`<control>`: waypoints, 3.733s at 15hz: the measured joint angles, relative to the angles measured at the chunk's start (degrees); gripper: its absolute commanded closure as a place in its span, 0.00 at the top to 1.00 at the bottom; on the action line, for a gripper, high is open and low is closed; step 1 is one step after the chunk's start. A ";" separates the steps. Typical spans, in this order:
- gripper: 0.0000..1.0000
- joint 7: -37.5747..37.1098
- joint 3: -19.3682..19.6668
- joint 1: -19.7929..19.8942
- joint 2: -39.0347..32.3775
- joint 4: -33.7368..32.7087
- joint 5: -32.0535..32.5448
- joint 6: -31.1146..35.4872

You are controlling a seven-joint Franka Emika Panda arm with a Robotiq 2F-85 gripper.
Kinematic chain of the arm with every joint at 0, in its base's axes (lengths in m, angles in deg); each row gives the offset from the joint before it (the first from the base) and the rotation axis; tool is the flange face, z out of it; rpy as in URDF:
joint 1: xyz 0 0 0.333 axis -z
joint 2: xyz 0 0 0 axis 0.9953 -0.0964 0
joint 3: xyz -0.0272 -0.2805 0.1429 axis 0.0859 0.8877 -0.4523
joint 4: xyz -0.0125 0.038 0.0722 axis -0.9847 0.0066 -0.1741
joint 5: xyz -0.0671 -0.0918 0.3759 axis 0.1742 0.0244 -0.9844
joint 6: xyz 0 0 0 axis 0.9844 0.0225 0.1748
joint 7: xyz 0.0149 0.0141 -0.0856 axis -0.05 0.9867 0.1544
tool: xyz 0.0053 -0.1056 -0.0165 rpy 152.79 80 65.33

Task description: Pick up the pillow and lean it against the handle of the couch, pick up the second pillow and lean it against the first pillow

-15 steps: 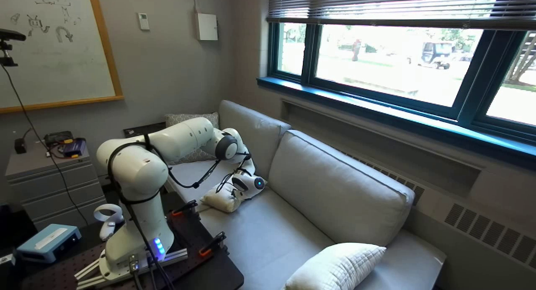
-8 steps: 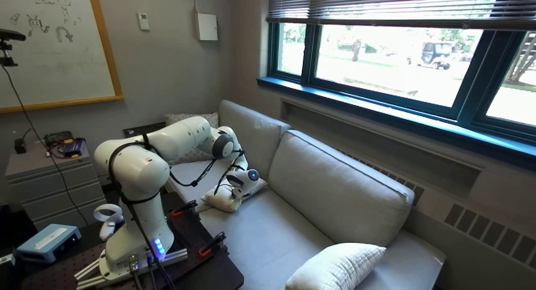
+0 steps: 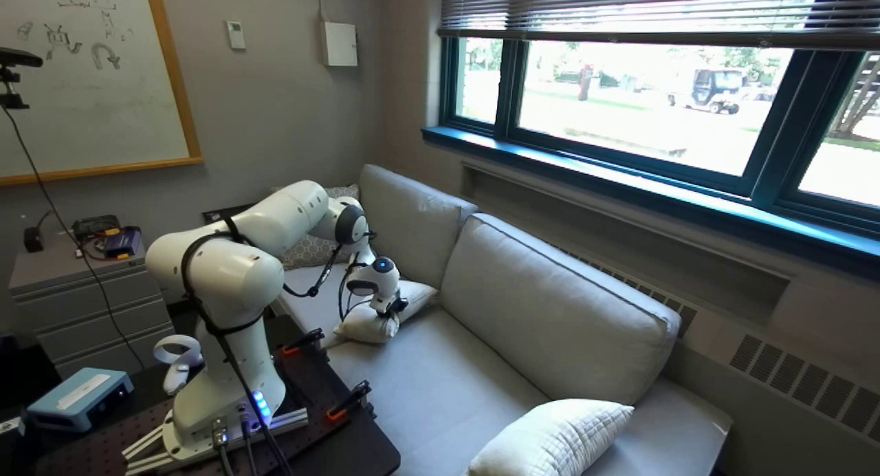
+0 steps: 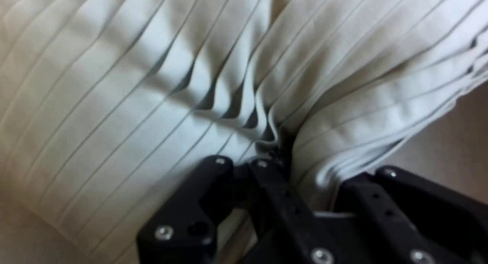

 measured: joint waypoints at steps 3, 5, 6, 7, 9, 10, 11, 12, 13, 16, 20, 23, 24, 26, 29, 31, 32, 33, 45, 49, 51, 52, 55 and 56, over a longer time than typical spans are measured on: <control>0.07 1.89 -5.83 0.48 3.04 4.89 -1.68 15.57; 0.07 -1.28 -5.12 -0.03 4.83 5.42 -0.97 15.85; 0.07 -3.81 -3.74 -0.47 5.51 5.33 -0.06 15.55; 0.07 -6.11 -2.12 -0.88 6.11 5.27 0.36 15.25; 0.08 -10.65 2.53 -2.75 6.79 5.10 0.28 14.85; 0.08 -12.93 5.19 -4.04 6.87 5.11 0.02 14.83; 0.08 -15.07 7.82 -5.38 6.87 5.28 -0.34 14.83; 0.08 -16.98 10.34 -6.74 6.86 5.70 -0.94 14.83; 0.08 -18.72 12.82 -8.14 6.81 6.32 -1.75 14.83; 0.08 -23.82 19.44 -12.66 6.56 9.27 -4.84 14.83; 0.08 -31.33 26.96 -20.68 5.79 14.95 -11.14 14.83; 0.08 -37.21 31.17 -28.13 5.01 20.52 -16.68 14.83; 0.08 -39.07 32.03 -30.59 4.74 22.53 -18.37 14.83; 0.08 -42.94 32.76 -35.08 4.36 26.63 -21.32 14.85; 0.08 -49.21 32.90 -41.53 3.95 32.81 -25.40 14.86; 0.07 -53.60 32.91 -45.80 3.63 36.76 -27.78 14.86; 0.06 -55.94 32.89 -47.92 3.44 38.70 -29.04 14.86; 0.06 -58.30 32.79 -49.91 3.26 40.69 -30.55 14.85; 0.07 -53.32 44.12 -76.74 -6.26 56.33 -72.29 -14.80; 0.07 -37.18 46.67 -79.21 -5.20 63.10 -86.19 -20.26; 0.07 -34.40 50.13 -79.46 -5.30 66.17 -84.53 -24.79; 0.07 -31.68 52.24 -79.06 -5.31 66.70 -84.27 -26.40; 0.07 -22.02 58.64 -75.47 -5.21 64.92 -84.03 -30.35; 0.07 -19.05 60.34 -73.55 -5.18 63.53 -84.02 -31.49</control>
